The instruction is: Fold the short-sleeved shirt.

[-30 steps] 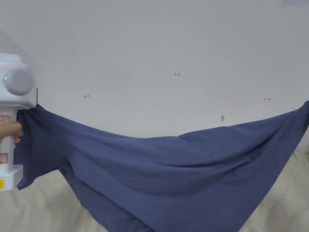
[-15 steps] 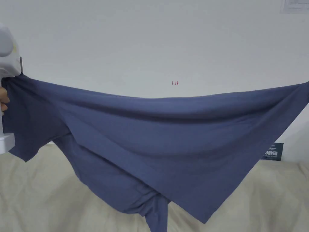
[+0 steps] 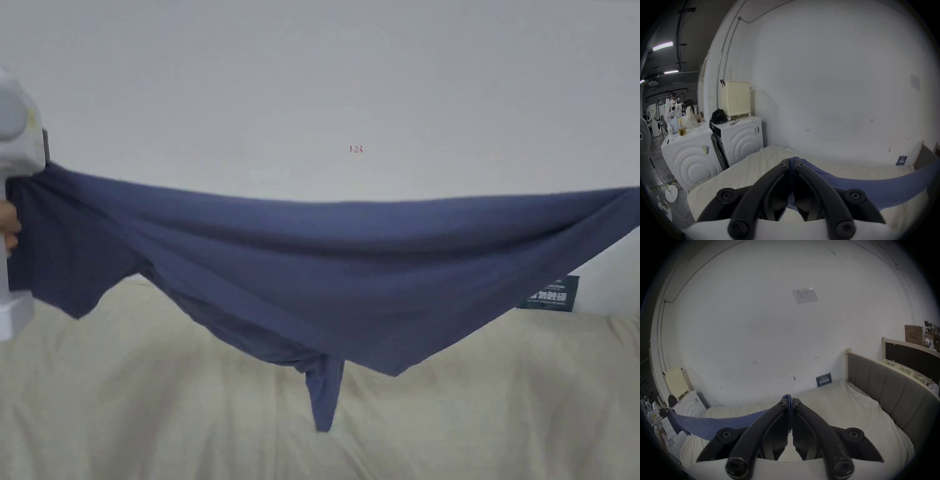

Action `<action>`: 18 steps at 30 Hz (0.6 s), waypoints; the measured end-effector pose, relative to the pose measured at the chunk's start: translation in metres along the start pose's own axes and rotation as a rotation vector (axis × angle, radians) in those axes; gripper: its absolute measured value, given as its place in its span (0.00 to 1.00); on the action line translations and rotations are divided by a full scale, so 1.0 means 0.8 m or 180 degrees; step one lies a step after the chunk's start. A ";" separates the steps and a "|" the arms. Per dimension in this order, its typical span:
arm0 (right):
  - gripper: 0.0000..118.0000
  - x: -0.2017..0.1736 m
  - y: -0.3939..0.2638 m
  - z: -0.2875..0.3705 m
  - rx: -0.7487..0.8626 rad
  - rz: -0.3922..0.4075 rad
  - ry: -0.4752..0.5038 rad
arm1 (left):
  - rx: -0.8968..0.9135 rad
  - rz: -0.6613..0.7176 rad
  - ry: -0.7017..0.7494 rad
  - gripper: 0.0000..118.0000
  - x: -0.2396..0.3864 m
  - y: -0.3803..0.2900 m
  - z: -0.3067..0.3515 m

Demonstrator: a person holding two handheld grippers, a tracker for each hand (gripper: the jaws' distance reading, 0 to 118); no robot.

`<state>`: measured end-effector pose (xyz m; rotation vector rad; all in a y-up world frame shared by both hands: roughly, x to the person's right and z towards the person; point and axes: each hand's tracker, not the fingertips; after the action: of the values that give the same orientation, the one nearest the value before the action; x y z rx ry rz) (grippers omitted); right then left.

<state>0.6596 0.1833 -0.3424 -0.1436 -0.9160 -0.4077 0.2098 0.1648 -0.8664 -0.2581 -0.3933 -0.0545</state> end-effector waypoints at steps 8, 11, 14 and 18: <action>0.02 0.051 -0.173 0.032 -0.0683 0.0030 -0.0164 | -0.0718 -0.0242 -0.0020 0.04 -0.023 -0.188 0.031; 0.02 0.073 -0.246 0.055 -0.0933 -0.0048 -0.0320 | -0.1036 -0.0367 -0.0042 0.04 -0.041 -0.252 0.062; 0.02 0.091 -0.315 0.085 -0.1207 -0.0103 -0.0351 | -0.1175 -0.0259 -0.0042 0.04 -0.068 -0.304 0.101; 0.02 0.112 -0.394 0.125 -0.1510 -0.0005 -0.0467 | -0.1429 -0.0457 0.0001 0.04 -0.092 -0.368 0.149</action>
<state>0.5073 -0.1013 -0.2267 -0.6133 -0.9503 -0.6178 0.0673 -0.0882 -0.7184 -0.6726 -0.3959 -0.2855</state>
